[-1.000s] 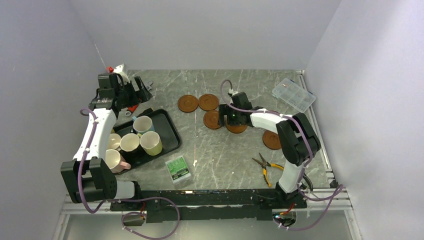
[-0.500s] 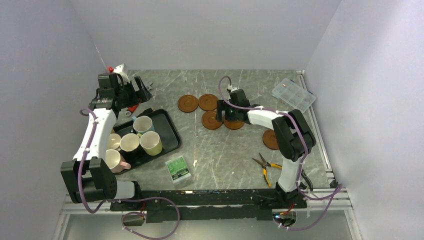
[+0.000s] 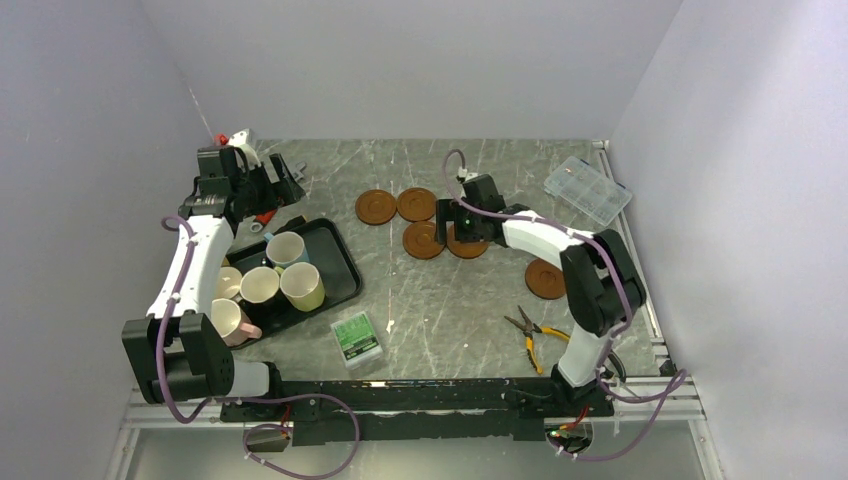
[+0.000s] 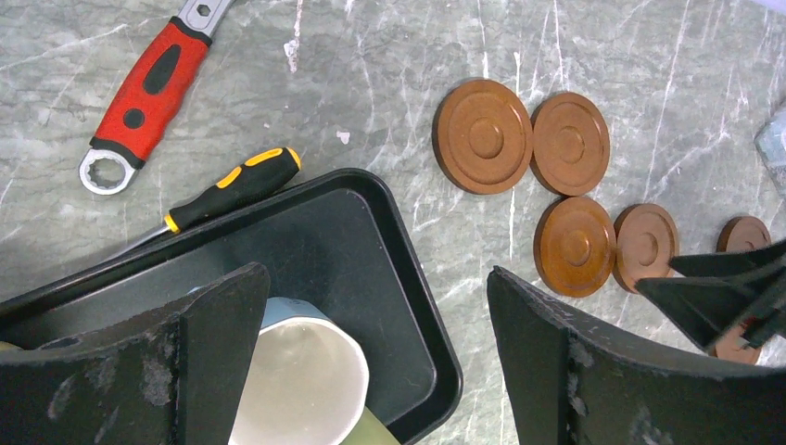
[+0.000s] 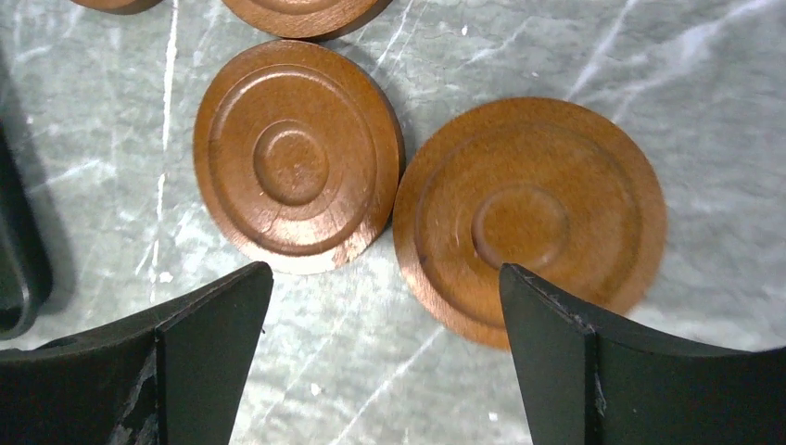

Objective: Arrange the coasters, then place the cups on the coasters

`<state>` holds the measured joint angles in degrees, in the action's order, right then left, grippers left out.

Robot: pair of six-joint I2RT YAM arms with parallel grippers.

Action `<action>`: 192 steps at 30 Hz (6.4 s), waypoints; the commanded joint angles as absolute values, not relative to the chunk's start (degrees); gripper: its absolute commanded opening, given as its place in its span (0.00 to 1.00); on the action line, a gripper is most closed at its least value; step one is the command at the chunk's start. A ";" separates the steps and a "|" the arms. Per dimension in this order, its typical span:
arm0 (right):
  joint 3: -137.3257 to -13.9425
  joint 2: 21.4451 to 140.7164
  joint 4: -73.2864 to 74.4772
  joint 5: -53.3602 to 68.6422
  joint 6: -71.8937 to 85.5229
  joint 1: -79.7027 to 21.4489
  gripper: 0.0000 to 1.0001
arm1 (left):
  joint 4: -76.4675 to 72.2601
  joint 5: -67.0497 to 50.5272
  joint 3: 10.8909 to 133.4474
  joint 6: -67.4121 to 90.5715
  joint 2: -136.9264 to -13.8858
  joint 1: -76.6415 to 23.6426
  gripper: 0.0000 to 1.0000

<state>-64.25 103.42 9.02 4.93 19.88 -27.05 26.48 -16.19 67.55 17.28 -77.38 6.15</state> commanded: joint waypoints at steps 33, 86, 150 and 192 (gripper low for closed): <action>-43.30 87.49 19.56 -5.79 30.61 -9.57 0.96 | 26.05 -16.08 69.79 17.04 -76.54 5.13 0.94; -52.85 82.63 19.12 -8.46 32.08 -30.74 0.99 | 26.19 -15.91 69.83 16.70 -76.82 4.13 0.94; -43.20 86.50 20.10 9.55 28.01 -7.86 0.93 | 25.75 -16.79 69.60 16.97 -77.05 3.38 0.94; -52.31 72.16 19.60 10.96 24.54 -21.04 0.97 | 35.39 -3.84 67.40 16.53 -78.06 2.37 0.90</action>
